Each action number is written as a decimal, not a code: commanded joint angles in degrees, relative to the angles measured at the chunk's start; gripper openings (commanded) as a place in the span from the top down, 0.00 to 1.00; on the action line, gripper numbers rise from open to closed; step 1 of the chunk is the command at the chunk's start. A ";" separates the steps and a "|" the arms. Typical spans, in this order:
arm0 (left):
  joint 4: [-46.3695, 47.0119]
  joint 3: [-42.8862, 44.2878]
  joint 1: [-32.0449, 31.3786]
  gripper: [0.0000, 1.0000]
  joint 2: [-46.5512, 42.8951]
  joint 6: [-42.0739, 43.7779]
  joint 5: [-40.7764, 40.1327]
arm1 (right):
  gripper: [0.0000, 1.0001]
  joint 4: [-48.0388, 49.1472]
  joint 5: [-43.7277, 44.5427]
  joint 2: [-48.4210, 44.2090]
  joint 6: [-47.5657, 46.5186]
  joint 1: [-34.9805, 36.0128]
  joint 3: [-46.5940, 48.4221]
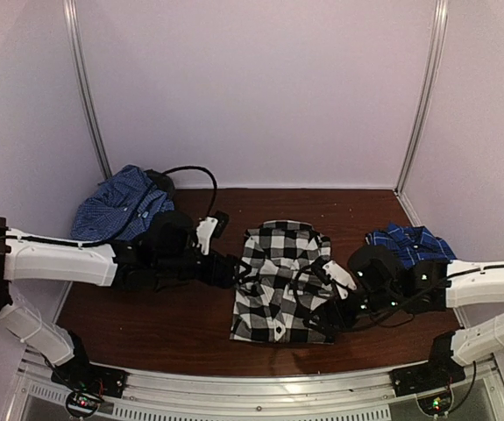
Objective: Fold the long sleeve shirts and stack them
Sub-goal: Pick up the 2/3-rectangle-folded shirt from the center of the board.
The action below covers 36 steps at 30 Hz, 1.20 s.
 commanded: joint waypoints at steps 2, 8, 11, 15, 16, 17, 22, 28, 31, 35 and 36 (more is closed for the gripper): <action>-8.17 0.50 2.14 0.06 -9.34 0.95 -11.44 | 0.15 -2.04 10.28 2.84 1.55 7.42 1.48; -13.57 0.98 4.46 0.06 -11.65 0.94 -11.74 | 0.17 -0.71 13.40 10.89 0.69 12.21 4.08; -13.96 0.62 4.48 0.06 -11.29 0.55 -11.09 | 0.18 -0.56 13.16 15.74 -0.02 12.83 5.10; -13.22 -0.46 4.48 0.06 -11.10 0.04 -10.22 | 0.18 -0.15 15.12 20.33 -0.86 12.97 5.49; -13.00 -0.69 4.48 0.06 -11.01 0.09 -9.80 | 0.19 0.02 15.17 21.30 -1.12 12.97 5.57; -12.91 -0.89 4.48 0.06 -10.84 0.17 -9.31 | 0.21 0.20 15.29 22.15 -1.27 13.05 5.69; -13.28 -1.25 4.41 0.05 -10.82 2.46 -5.77 | 0.30 -0.64 18.05 26.52 -0.97 14.88 6.82; -9.34 -3.67 4.42 0.05 -16.52 8.39 -0.10 | 0.52 -3.53 23.38 30.20 0.75 17.89 8.70; -7.94 -4.77 4.39 0.05 -20.36 12.97 1.93 | 0.78 -5.49 23.90 30.54 1.35 19.06 9.63; -5.75 -6.55 4.36 0.07 -24.30 18.83 5.96 | 1.00 -7.40 21.91 28.48 1.72 20.56 10.66; -5.56 -6.78 4.31 0.08 -24.76 20.40 7.56 | 1.00 -7.49 20.55 27.42 1.53 20.81 10.61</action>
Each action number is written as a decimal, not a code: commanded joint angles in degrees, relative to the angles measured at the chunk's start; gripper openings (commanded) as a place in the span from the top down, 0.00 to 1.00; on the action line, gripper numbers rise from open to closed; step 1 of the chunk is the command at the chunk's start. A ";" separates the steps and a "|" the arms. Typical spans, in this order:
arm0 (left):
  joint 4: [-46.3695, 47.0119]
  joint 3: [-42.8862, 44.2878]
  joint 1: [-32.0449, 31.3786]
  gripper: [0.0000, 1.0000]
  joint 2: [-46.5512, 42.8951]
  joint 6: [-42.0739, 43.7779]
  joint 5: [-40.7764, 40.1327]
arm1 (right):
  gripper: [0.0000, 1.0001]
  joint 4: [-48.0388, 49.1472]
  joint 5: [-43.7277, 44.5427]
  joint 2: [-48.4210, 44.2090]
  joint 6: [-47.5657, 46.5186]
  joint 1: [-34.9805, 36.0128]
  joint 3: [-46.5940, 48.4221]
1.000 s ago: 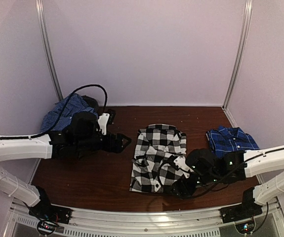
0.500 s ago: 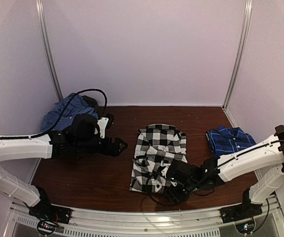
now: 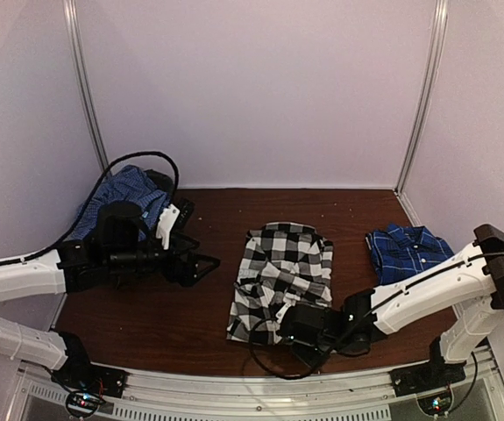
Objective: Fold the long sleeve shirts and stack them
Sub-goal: Pick up the 2/3-rectangle-folded shirt from the center of the board.
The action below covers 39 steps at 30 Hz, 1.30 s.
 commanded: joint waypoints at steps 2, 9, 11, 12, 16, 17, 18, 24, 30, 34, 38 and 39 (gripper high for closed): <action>5.57 -1.80 -0.49 0.08 -3.13 11.50 9.19 | 1.00 -3.86 -7.89 -4.48 0.47 1.68 -0.24; 3.79 -4.08 -7.30 0.08 -2.81 28.51 15.22 | 1.00 -2.25 -23.62 -11.27 -0.19 1.48 -1.30; 3.55 -5.10 -9.87 0.08 -2.81 32.44 15.39 | 1.00 -1.84 -27.38 -12.64 -0.11 1.34 -1.19; 3.60 -5.87 -11.11 0.08 -2.82 34.01 15.26 | 1.00 -1.73 -29.01 -13.20 0.00 1.18 -1.11; 3.95 -7.07 -16.12 0.06 -1.58 38.76 14.20 | 1.00 -1.28 -34.41 -15.43 0.29 -0.04 -0.91; 3.93 -6.99 -17.18 0.06 -0.87 39.56 13.94 | 1.00 -1.01 -35.64 -15.87 0.42 -0.54 -0.94; 3.89 -6.75 -18.22 0.06 -0.21 40.13 13.75 | 1.00 -0.55 -36.73 -16.39 0.54 -0.95 -1.03; 4.11 -5.18 -22.23 0.04 5.13 42.20 13.93 | 1.00 1.40 -41.13 -18.12 1.91 -3.66 -1.26; 6.94 -3.34 -23.99 0.04 10.72 44.24 7.91 | 1.00 2.96 -44.36 -18.22 2.08 -4.57 -1.88; 11.08 -2.54 -24.34 0.06 13.79 45.72 2.78 | 1.00 3.91 -46.21 -18.06 2.18 -4.72 -2.68; 12.64 -1.38 -24.34 0.14 16.71 46.87 1.22 | 1.00 4.36 -47.04 -18.11 2.21 -4.88 -3.22; 12.78 -1.20 -24.35 0.17 17.11 47.12 1.45 | 1.00 4.46 -47.07 -18.32 2.29 -5.00 -3.46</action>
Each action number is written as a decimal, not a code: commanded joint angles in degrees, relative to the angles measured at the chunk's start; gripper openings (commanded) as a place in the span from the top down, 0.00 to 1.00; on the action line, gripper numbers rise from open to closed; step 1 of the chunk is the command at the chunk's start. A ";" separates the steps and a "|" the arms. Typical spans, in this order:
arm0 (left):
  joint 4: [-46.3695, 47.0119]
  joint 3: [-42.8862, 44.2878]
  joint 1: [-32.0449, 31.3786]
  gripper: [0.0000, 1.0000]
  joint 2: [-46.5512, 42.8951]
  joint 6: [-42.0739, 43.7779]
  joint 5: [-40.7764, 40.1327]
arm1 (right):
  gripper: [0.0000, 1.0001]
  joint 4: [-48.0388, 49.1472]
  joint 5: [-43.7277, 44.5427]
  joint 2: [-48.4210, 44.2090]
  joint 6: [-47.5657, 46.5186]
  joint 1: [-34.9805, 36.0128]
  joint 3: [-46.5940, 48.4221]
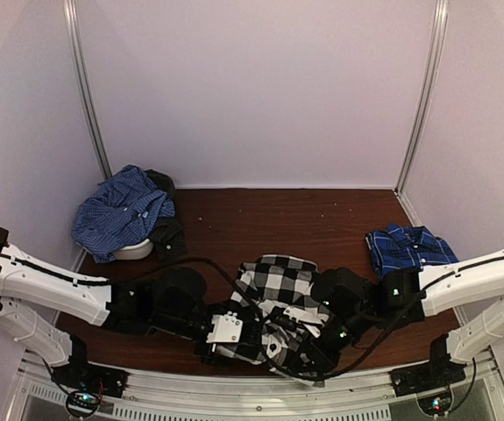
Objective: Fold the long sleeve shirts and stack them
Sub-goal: Pick up the 2/3-rectangle-folded shirt from the center of the board, then fold the 2/3-rectangle-folded shirt at the center of the board.
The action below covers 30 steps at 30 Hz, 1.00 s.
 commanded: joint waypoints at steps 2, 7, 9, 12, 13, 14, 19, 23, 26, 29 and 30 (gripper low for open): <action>5.43 2.48 -0.36 0.27 2.26 3.01 -2.05 | 1.00 3.38 -2.80 -1.77 0.33 -0.74 -1.14; 3.50 3.30 -0.33 0.57 2.48 3.42 0.10 | 1.00 5.43 -3.65 -3.52 1.16 -2.02 -2.59; 2.87 3.23 -0.37 0.68 1.83 2.90 1.21 | 1.00 5.67 -3.57 -4.05 1.14 -2.63 -3.01; 1.59 3.43 -0.37 0.84 0.75 1.62 3.55 | 0.98 6.08 -3.18 -4.97 1.27 -3.43 -3.78; 1.04 3.71 -0.37 0.94 0.38 0.85 4.10 | 0.97 6.23 -3.02 -5.34 1.34 -3.72 -4.04; 0.36 4.09 -0.37 1.00 0.22 0.15 4.73 | 0.94 6.28 -2.73 -5.70 1.48 -4.00 -4.11; -3.44 7.00 0.01 1.00 0.01 -5.79 7.45 | 0.66 4.64 1.83 -8.51 1.77 -4.57 -4.12; -4.28 8.76 2.12 1.00 -0.16 -13.80 10.76 | 0.35 3.46 5.98 -12.71 2.80 -4.61 -4.33; -4.93 9.80 4.52 1.00 -0.16 -19.80 13.54 | 0.21 3.03 8.44 -15.54 3.73 -4.48 -4.87; -4.99 10.97 7.07 1.00 -0.38 -24.13 16.99 | 0.15 3.38 10.28 -18.08 4.57 -4.11 -5.90; -4.99 11.52 8.39 1.00 -0.15 -27.38 18.52 | 0.14 4.02 10.62 -18.82 4.86 -3.84 -6.37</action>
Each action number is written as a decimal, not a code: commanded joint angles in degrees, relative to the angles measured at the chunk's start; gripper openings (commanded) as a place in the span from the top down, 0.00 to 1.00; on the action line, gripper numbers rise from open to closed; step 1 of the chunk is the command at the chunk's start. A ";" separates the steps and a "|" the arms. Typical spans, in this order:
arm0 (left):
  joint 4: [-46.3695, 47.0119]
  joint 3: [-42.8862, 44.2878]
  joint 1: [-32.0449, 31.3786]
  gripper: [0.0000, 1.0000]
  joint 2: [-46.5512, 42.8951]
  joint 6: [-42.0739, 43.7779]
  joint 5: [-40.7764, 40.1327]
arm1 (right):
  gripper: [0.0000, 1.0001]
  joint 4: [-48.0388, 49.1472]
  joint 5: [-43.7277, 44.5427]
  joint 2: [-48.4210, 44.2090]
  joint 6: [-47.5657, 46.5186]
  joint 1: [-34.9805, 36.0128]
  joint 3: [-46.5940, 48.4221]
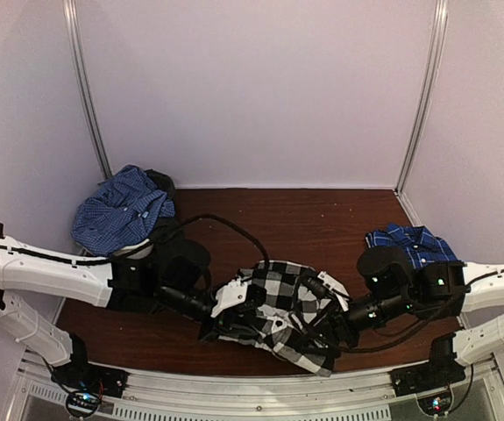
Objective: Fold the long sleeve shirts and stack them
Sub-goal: Fold the 2/3-rectangle-folded shirt at the center of the board.
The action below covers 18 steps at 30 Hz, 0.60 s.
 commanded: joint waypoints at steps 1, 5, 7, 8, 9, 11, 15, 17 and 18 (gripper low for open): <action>0.42 4.02 4.70 1.00 -1.20 -12.74 8.85 | 0.13 1.51 5.34 -3.36 1.70 0.70 -2.31; -1.71 6.20 7.41 1.00 0.39 -16.25 12.96 | 0.11 2.49 8.19 -3.96 2.24 2.16 -2.69; -2.28 7.12 7.59 1.00 1.07 -16.88 13.93 | 0.10 1.48 10.32 -3.32 1.65 2.96 -1.79; -2.40 7.48 7.67 1.00 1.30 -17.15 14.73 | 0.10 1.01 11.39 -2.90 1.49 3.27 -1.61; -2.52 7.77 7.82 1.00 1.51 -17.41 15.52 | 0.10 0.47 12.57 -2.44 1.20 3.57 -1.13; -2.70 8.22 8.04 1.00 1.82 -17.81 17.08 | 0.10 -0.62 14.32 -1.51 0.52 3.96 -0.55; -2.71 8.62 8.57 1.00 2.26 -18.50 19.71 | 0.14 -0.52 16.61 0.02 -1.03 4.11 -0.32; -2.66 8.65 8.75 1.00 2.22 -18.76 20.63 | 0.19 -0.23 17.22 0.80 -1.68 4.11 -0.52; -2.62 8.57 8.93 1.00 2.15 -18.93 20.95 | 0.23 -0.06 17.00 1.17 -1.95 4.11 -0.54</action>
